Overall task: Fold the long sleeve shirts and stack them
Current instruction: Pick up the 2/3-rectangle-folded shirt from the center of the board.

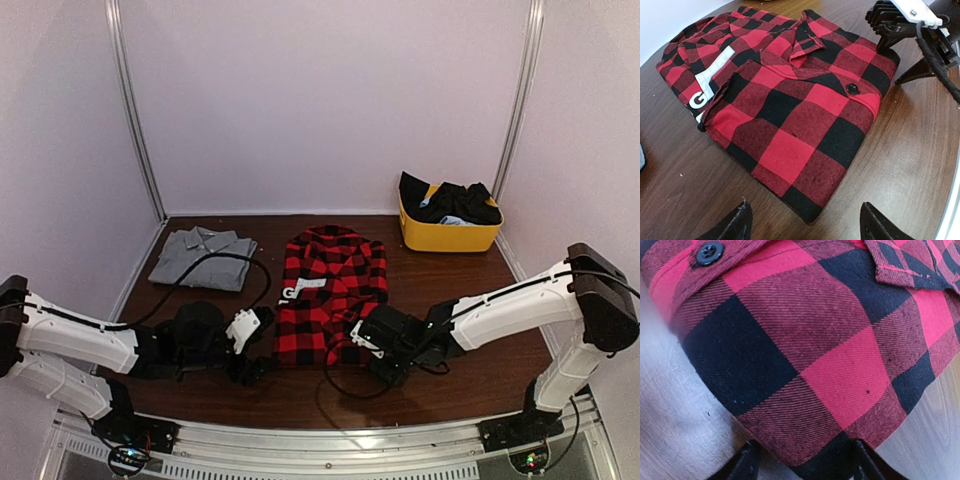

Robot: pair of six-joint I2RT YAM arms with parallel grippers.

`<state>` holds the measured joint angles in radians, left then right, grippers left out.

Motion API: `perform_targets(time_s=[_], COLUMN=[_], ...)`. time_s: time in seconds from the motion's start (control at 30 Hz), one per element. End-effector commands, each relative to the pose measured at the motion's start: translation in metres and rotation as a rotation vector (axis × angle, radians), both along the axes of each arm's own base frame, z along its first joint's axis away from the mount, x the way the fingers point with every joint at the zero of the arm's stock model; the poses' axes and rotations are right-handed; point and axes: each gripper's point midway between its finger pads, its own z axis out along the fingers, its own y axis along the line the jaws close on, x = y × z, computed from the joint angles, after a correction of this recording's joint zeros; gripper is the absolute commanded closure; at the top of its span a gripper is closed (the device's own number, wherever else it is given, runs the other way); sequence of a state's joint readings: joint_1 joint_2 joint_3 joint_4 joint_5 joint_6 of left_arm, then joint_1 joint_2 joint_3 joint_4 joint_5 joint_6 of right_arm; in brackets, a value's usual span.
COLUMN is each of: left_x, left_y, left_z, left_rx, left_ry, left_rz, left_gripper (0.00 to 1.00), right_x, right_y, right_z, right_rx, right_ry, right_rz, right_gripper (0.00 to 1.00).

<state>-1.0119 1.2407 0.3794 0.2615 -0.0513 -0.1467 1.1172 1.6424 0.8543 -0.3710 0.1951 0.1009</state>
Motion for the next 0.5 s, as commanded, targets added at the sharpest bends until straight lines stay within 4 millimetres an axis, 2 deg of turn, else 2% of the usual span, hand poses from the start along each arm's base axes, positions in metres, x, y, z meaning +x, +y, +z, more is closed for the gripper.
perform_targets(time_s=[0.0, 0.2, 0.3, 0.37, 0.47], left_x=[0.002, 0.002, 0.0, -0.005, -0.01], left_y=[-0.004, -0.008, -0.012, -0.017, -0.024], left_z=[0.004, -0.01, -0.017, -0.021, -0.025], left_rx=[-0.009, 0.043, 0.074, 0.096, 0.143], left_ry=[-0.043, -0.027, -0.031, -0.047, -0.099], left_rz=[-0.019, -0.045, -0.073, -0.103, -0.139], left_gripper=[0.24, 0.24, 0.24, 0.24, 0.23], right_x=[0.003, 0.001, -0.001, -0.003, -0.006], right_y=[-0.001, 0.001, 0.0, -0.001, 0.002], right_z=[-0.001, 0.002, 0.007, 0.009, 0.015], right_rx=[-0.037, -0.03, -0.025, -0.023, 0.012], right_ry=[-0.018, -0.013, -0.001, 0.004, 0.016], right_rz=[0.001, 0.011, 0.011, 0.007, 0.012], right_gripper=[0.43, 0.76, 0.9, 0.96, 1.0])
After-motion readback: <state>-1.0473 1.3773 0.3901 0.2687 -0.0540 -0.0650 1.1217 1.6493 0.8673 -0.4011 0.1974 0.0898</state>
